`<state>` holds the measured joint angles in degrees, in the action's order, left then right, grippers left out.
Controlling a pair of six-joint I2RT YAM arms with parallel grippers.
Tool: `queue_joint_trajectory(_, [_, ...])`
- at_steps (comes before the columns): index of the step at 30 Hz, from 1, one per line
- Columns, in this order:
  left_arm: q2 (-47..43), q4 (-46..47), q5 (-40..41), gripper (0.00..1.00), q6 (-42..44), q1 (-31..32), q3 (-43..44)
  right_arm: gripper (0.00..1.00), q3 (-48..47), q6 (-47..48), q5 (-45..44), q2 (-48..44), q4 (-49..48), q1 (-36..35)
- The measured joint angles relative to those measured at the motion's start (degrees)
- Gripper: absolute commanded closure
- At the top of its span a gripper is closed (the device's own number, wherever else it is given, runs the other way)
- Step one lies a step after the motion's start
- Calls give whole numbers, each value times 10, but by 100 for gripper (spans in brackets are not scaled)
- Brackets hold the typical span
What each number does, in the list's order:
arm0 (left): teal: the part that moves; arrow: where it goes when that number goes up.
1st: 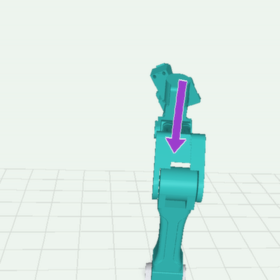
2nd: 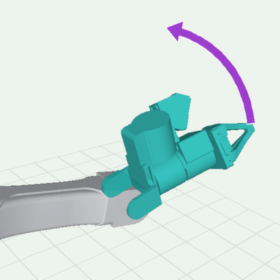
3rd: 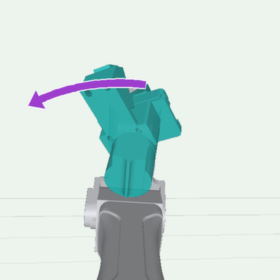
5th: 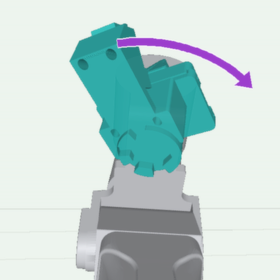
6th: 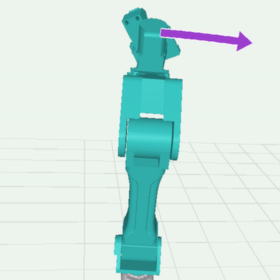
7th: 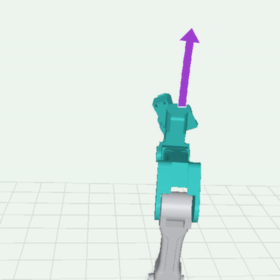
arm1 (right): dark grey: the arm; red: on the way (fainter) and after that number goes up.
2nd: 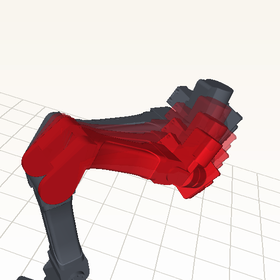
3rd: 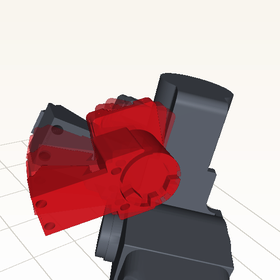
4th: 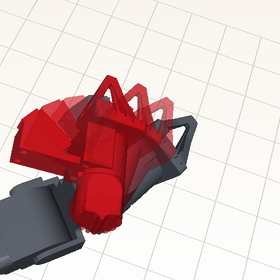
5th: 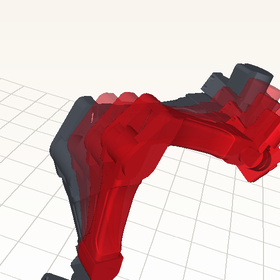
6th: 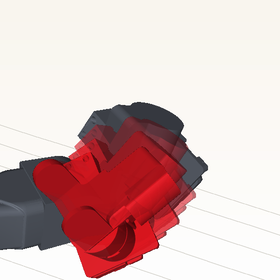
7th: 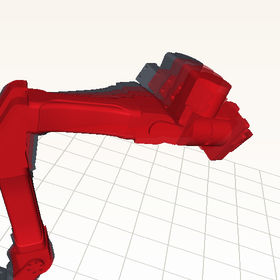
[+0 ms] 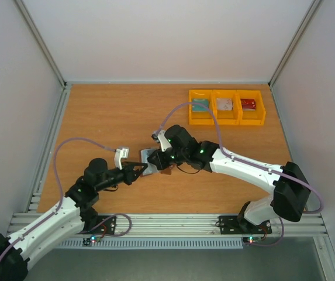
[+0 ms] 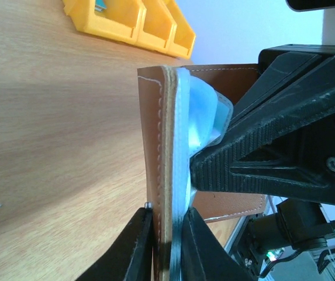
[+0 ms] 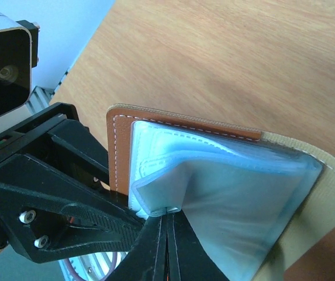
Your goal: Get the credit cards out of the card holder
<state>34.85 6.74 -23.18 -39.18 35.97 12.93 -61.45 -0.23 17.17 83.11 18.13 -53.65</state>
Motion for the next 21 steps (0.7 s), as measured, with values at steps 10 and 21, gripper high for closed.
queue_joint_trajectory(10, [-16, 10, -11, 71, 5, 1, 0, 99, 2, 46, 18, -5, -5, 11])
queue_joint_trajectory(21, [-31, 29, -13, 77, 7, 5, 0, 99, 12, 82, 26, -27, 2, 16])
